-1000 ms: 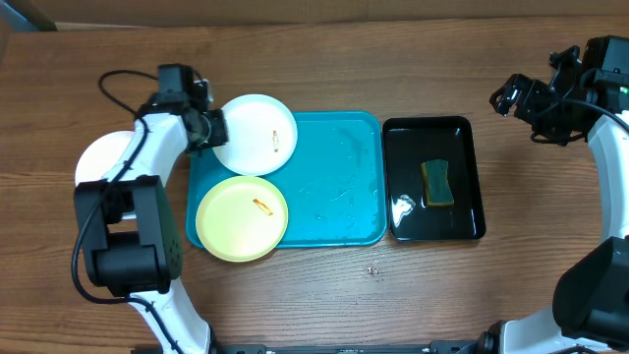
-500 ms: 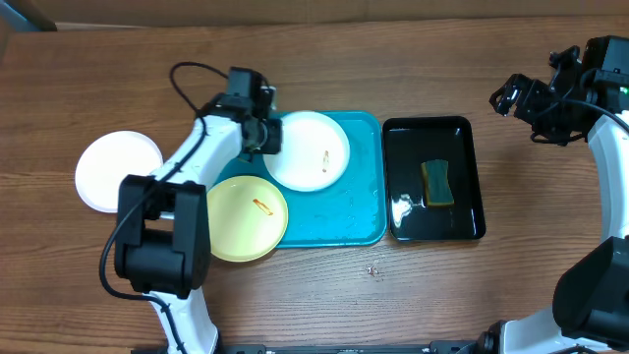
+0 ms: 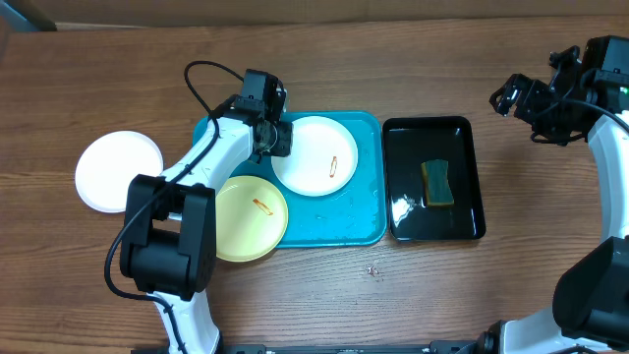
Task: Clean dirty plates on tray and stack at the side
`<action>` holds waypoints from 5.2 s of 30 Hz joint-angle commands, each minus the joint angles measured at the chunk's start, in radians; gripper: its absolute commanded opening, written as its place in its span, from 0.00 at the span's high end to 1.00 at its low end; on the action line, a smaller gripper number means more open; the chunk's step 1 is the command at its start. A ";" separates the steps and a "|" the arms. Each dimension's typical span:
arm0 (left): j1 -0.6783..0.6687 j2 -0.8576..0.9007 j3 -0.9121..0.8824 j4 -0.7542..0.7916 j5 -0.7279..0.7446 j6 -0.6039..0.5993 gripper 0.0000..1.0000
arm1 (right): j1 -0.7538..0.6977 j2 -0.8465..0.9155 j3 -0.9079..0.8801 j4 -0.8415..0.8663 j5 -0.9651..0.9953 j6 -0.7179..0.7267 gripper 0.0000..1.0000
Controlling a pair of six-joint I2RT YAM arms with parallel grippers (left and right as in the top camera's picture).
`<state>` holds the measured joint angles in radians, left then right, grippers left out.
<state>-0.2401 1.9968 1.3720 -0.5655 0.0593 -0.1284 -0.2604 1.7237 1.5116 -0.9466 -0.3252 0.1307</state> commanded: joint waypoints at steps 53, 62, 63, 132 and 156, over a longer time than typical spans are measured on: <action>-0.020 0.039 -0.021 0.105 -0.019 -0.013 0.54 | 0.433 -0.039 -0.488 0.255 0.346 0.127 0.63; -0.022 0.040 -0.022 0.098 -0.018 -0.014 0.53 | 0.433 -0.013 -0.408 0.202 0.449 0.124 0.37; -0.022 0.041 -0.022 0.098 -0.018 -0.014 0.53 | 0.433 -0.005 -0.418 0.211 0.448 0.124 0.37; -0.021 0.043 -0.014 -0.016 0.059 -0.036 0.67 | 0.428 0.061 -0.526 0.280 0.345 0.082 0.92; -0.022 0.043 -0.004 0.016 0.041 -0.032 0.88 | 0.428 0.061 -0.506 0.328 0.344 0.082 0.43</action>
<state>-0.2558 2.0239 1.3529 -0.5503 0.1081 -0.1612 0.1661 1.7737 0.9943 -0.6205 0.0250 0.2089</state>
